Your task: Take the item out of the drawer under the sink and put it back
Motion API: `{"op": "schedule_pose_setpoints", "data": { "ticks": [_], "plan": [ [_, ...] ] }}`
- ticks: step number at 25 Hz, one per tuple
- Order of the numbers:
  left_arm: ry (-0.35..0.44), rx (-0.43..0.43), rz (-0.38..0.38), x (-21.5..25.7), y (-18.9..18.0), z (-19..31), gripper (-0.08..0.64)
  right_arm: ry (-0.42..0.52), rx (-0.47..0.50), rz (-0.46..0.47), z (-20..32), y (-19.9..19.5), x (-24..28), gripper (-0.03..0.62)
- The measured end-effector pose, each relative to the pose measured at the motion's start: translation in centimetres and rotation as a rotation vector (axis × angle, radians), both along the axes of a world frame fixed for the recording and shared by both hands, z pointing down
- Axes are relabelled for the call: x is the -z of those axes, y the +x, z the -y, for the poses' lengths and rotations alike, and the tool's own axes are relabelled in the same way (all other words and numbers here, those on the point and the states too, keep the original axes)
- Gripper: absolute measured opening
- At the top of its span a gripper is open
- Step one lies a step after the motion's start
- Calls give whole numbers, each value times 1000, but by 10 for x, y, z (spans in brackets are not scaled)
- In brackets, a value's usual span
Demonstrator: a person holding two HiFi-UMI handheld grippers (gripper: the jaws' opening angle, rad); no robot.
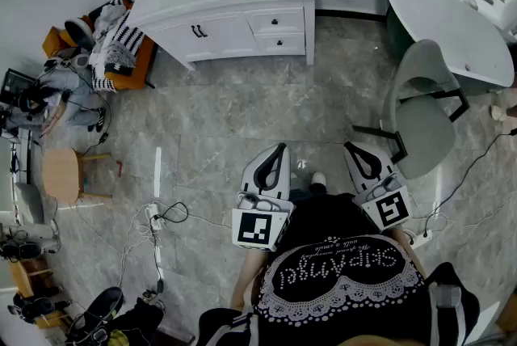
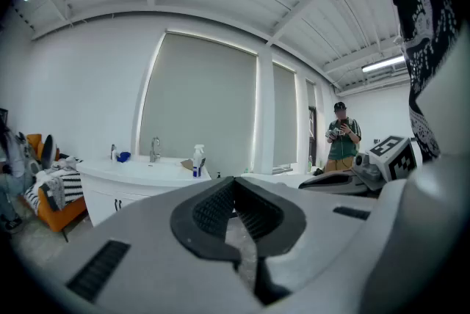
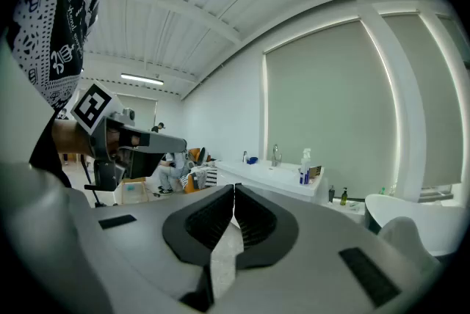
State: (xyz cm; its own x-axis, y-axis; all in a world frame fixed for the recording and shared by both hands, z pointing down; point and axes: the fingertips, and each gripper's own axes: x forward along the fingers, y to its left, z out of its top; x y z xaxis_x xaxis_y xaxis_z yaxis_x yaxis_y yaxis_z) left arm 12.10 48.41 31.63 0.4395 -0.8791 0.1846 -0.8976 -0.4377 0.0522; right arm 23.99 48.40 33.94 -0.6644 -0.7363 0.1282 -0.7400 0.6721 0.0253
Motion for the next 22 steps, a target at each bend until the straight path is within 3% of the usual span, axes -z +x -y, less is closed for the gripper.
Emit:
{"op": "schedule_pose_setpoints", "data": {
  "ticks": [4, 11, 16, 20, 22],
  "plan": [
    [38, 15, -33, 8, 2, -2, 3, 8, 3, 1, -7, 1, 0, 18],
    [19, 0, 13, 7, 7, -10, 3, 6, 3, -6, -16, 5, -1, 18],
    [51, 20, -38, 11, 12, -13, 3, -8, 27, 9, -21, 6, -4, 20],
    [9, 10, 1, 1, 12, -16, 3, -5, 46, 6, -21, 4, -9, 20],
    [23, 14, -14, 2, 12, -13, 5, -13, 45, 16, -19, 3, -10, 20]
  ]
}}
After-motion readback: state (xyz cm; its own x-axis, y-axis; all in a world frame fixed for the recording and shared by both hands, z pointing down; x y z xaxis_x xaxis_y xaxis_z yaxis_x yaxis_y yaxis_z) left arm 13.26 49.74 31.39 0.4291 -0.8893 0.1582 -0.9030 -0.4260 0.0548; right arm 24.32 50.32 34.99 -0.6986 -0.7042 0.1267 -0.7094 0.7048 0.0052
